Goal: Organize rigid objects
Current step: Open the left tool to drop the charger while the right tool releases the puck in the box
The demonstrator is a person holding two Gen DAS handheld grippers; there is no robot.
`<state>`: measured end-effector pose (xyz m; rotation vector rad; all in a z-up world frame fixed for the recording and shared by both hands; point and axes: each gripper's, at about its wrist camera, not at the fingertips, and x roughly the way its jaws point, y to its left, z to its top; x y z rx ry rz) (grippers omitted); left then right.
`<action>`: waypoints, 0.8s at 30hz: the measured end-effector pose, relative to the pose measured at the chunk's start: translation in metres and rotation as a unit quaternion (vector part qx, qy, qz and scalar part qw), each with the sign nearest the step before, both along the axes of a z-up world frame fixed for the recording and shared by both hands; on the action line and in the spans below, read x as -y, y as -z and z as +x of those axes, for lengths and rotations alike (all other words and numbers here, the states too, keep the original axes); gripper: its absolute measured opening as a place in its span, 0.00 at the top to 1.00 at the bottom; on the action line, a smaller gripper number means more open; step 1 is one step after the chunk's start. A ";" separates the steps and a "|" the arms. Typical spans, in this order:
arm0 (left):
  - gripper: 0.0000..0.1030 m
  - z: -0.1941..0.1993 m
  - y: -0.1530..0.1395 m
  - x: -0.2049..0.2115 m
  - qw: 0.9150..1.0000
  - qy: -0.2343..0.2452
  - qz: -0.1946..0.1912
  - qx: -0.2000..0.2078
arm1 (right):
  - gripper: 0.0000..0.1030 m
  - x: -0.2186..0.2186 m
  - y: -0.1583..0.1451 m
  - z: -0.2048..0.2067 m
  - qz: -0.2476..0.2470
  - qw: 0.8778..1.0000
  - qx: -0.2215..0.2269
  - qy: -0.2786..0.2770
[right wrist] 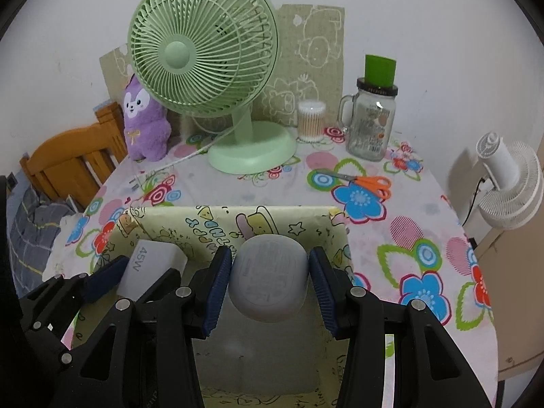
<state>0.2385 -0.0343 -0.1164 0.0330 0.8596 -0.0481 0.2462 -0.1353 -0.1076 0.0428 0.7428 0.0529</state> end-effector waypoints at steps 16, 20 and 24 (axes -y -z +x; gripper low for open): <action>0.23 -0.010 -0.008 0.009 1.000 0.016 0.013 0.018 | 0.30 0.003 -0.002 -0.003 -0.007 1.000 0.009 -0.002; 0.21 -0.020 -0.013 0.010 0.999 0.018 0.020 0.025 | 0.21 0.000 -0.007 -0.014 -0.021 1.000 0.019 0.002; 0.20 -0.029 -0.019 0.006 0.999 0.016 0.016 0.026 | 0.18 -0.001 -0.013 -0.026 -0.016 1.000 0.021 -0.006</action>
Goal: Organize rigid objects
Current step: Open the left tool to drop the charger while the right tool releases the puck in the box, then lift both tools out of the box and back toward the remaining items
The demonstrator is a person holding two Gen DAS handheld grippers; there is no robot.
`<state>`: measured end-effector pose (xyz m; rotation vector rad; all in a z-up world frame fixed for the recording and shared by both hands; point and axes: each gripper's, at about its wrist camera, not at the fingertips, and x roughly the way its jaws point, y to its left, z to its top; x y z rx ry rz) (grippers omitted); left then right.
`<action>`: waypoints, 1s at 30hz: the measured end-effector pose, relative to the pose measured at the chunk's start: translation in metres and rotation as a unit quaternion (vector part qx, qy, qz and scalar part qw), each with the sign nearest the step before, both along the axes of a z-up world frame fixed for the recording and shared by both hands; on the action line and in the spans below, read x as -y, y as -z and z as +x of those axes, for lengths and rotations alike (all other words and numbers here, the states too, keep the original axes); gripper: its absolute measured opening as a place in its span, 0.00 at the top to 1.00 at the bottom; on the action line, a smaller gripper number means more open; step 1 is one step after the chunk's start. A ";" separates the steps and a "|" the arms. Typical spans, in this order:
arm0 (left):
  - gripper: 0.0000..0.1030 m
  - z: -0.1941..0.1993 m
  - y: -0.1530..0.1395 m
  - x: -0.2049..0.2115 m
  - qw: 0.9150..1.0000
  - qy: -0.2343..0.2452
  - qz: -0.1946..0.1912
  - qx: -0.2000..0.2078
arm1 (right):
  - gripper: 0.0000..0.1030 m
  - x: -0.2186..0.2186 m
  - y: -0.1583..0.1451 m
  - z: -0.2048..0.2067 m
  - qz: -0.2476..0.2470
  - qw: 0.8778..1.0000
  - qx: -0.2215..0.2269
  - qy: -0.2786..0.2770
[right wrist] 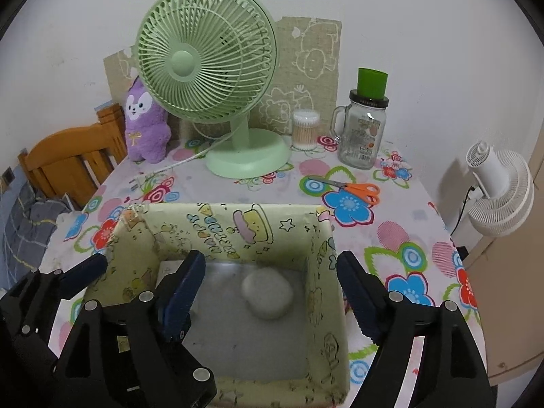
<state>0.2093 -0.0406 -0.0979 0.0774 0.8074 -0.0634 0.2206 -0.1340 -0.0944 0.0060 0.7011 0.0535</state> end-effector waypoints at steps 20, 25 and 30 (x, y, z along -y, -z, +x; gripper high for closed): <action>0.11 -0.065 -0.013 0.000 1.000 0.006 -0.013 0.015 | 0.08 0.000 -0.012 -0.066 -0.006 1.000 0.010 -0.023; 0.11 -0.082 -0.012 0.003 1.000 0.010 -0.014 0.017 | 0.08 0.002 -0.010 -0.082 0.001 0.999 0.014 -0.029; 0.11 -0.097 -0.012 0.003 1.000 0.011 -0.021 0.018 | 0.08 0.003 -0.011 -0.098 0.004 0.999 0.012 -0.037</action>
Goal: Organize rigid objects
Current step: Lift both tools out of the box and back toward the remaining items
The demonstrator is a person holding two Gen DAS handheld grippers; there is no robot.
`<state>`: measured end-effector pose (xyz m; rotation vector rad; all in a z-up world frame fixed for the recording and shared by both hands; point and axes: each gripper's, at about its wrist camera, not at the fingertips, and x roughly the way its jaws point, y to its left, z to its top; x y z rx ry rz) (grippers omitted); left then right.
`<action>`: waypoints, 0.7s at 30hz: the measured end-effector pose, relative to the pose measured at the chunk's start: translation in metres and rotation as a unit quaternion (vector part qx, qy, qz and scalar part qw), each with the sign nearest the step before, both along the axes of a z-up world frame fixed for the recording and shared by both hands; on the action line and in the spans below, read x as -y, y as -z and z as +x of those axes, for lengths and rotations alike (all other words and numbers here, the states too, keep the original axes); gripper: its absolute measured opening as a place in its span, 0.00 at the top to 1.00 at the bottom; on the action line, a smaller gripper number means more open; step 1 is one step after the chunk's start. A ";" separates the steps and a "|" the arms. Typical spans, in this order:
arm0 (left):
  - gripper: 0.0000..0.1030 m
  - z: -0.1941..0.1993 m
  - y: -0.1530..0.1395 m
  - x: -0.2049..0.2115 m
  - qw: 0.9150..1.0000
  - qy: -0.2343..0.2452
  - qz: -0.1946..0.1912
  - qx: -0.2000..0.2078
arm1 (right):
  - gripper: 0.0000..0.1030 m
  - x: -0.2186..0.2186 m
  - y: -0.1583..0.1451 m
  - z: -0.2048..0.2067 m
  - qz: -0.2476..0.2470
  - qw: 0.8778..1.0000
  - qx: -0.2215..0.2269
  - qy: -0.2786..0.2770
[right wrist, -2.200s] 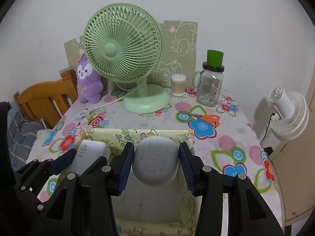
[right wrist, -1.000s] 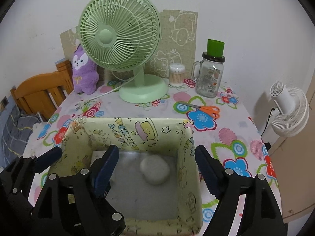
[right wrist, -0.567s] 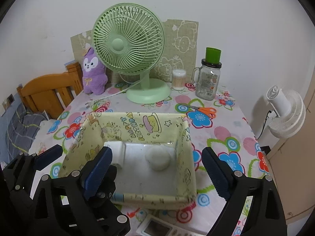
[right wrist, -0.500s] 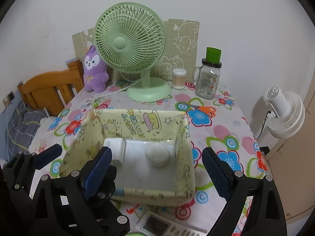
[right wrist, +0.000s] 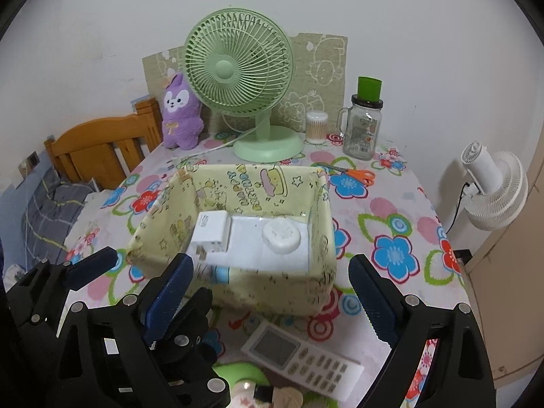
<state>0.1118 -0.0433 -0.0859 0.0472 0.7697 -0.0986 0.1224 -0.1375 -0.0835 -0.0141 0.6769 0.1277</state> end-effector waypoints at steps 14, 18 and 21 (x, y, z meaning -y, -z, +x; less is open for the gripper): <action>0.11 -0.037 0.002 -0.004 1.000 -0.001 0.010 0.011 | 0.08 -0.002 0.003 -0.042 -0.001 1.000 0.012 -0.013; 0.11 -0.044 0.005 -0.006 1.000 0.000 0.007 0.011 | 0.08 -0.001 0.005 -0.047 -0.003 1.000 0.014 -0.014; 0.11 -0.051 0.009 -0.008 1.000 -0.001 0.005 0.012 | 0.08 0.000 0.009 -0.054 -0.005 1.000 0.013 -0.013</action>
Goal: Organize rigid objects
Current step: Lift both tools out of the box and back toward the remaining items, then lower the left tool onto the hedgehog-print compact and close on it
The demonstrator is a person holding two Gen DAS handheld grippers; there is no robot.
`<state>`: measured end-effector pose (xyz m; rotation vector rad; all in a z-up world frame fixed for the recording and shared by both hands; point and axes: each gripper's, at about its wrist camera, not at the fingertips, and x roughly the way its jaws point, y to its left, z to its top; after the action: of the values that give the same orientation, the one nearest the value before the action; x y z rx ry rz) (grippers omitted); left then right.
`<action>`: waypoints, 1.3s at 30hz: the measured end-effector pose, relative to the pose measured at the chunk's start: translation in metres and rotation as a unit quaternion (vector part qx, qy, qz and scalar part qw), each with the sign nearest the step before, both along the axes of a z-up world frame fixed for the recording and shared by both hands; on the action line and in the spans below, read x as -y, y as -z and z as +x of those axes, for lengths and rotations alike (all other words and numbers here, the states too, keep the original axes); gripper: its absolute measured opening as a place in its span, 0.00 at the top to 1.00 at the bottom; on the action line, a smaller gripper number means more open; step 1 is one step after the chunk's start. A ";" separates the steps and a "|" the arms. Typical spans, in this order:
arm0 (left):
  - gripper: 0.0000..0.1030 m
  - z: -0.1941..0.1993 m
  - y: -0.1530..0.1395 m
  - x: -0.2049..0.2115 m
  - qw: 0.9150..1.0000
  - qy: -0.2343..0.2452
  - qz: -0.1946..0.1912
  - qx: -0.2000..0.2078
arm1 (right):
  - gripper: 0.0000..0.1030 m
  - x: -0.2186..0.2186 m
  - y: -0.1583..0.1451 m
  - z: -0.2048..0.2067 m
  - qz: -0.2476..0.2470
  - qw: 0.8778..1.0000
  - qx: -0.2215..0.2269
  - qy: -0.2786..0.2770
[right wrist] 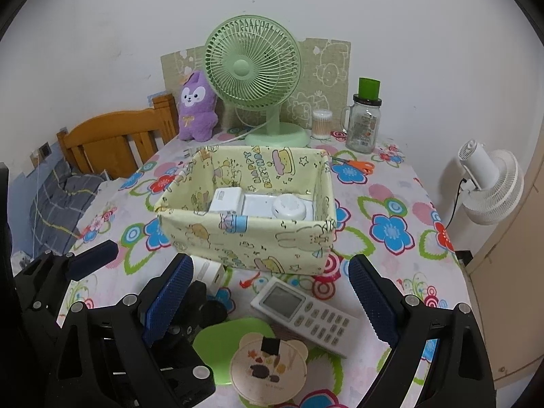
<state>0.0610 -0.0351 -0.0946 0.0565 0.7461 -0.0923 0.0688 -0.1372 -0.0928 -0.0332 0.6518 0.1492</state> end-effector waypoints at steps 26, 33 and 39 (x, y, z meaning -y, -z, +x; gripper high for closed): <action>0.11 -0.020 0.054 0.021 0.999 0.020 -0.003 -0.034 | 0.08 0.026 0.062 -0.015 0.001 0.998 -0.053 0.025; 0.11 -0.026 0.060 0.044 0.999 0.036 0.001 -0.036 | 0.08 0.048 0.070 -0.021 0.002 0.997 -0.062 0.039; 0.11 -0.031 0.065 0.065 0.998 0.053 0.002 -0.036 | 0.08 0.066 0.075 -0.026 -0.004 0.997 -0.063 0.051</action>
<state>0.0304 -0.1003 -0.1592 0.0979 0.8156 -0.1946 0.0426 -0.2035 -0.1673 0.0028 0.7787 0.0497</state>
